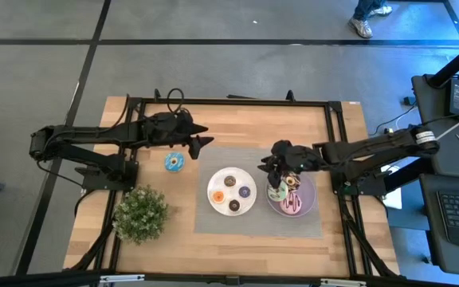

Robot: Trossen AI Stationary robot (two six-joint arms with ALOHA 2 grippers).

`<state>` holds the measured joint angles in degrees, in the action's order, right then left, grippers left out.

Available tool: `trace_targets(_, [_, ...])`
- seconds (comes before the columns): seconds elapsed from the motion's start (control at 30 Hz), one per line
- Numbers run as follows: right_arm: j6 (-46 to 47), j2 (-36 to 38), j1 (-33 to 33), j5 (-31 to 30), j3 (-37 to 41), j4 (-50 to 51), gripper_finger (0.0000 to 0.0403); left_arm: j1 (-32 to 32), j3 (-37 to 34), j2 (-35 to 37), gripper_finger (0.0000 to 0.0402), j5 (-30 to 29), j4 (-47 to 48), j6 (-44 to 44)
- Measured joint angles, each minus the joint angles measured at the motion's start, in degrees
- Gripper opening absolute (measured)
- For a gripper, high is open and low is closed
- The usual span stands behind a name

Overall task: Pick & Place donuts
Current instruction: Put the large blue donut on the purple plate

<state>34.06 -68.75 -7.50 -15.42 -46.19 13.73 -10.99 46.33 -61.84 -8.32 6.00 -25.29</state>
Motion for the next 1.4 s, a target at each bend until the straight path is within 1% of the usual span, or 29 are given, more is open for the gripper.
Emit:
trace_targets(0.1, [-0.41, -0.28, 1.05, -0.02, 0.32, -0.69, 0.0147, -0.06, 0.0, 0.0, 0.0251, 0.42, -1.27, -0.41])
trace_targets(0.17, [-1.16, -0.26, 1.79, -0.01, 0.33, -0.87, 0.0147, -0.04, 0.02, 0.0, 0.0251, -0.69, 2.16, -1.02])
trace_targets(0.23, [-1.19, -0.26, 2.51, 0.0, 0.33, -0.82, 0.0147, -0.16, 0.02, 0.0, 0.0251, -4.84, 8.83, -4.05])
trace_targets(0.3, [-1.25, -0.26, 3.13, 0.06, 0.33, -0.85, 0.0147, -1.21, 0.02, 0.0, 0.0251, -8.95, 17.06, -10.17])
trace_targets(0.37, [-1.27, -0.26, 3.7, 0.28, 0.33, -0.8, 0.0147, -2.79, 0.02, 0.0, 0.0251, -9.01, 25.45, -17.84])
trace_targets(0.43, [-1.29, -0.26, 4.09, 0.3, 0.33, -0.84, 0.0147, -4.24, 0.02, 0.0, 0.0251, -6.53, 33.59, -23.99])
trace_targets(0.5, [-1.37, -0.26, 4.47, 0.44, 0.33, -0.82, 0.0147, -5.05, 0.02, -0.55, 0.0251, -5.74, 40.79, -27.7])
trace_targets(0.6, [-1.42, -0.26, 4.86, 0.46, 0.33, -0.87, 0.0147, -5.29, 0.01, -1.91, 0.0251, -7.29, 48.29, -30.33])
trace_targets(0.77, [-1.59, -0.26, 5.09, 0.46, 0.33, -1.02, 0.0147, -5.13, 0.02, -5.32, 0.0251, -5.29, 49.09, -30.77])
trace_targets(0.9, [-1.64, -0.26, 5.09, 0.48, 0.33, -1.06, 0.0147, -4.76, 0.02, -9.74, 0.0251, -4.95, 49.47, -33.2])
trace_targets(0.97, [-1.7, -0.26, 5.09, 0.48, 0.33, -1.06, 0.0147, -4.76, 0.02, -12.05, 0.0251, -3.83, 49.47, -34.1])
trace_targets(1.2, [-1.9, -0.28, 5.09, 0.5, 0.33, -1.05, 0.0147, -4.76, 0.02, -18.83, 0.0251, 0.52, 49.57, -34.09])
trace_targets(1.4, [-3.04, -0.28, 5.09, 0.5, 0.3, -1.06, 0.0147, -4.76, 0.02, -22.96, 0.0251, 0.97, 49.71, -33.0])
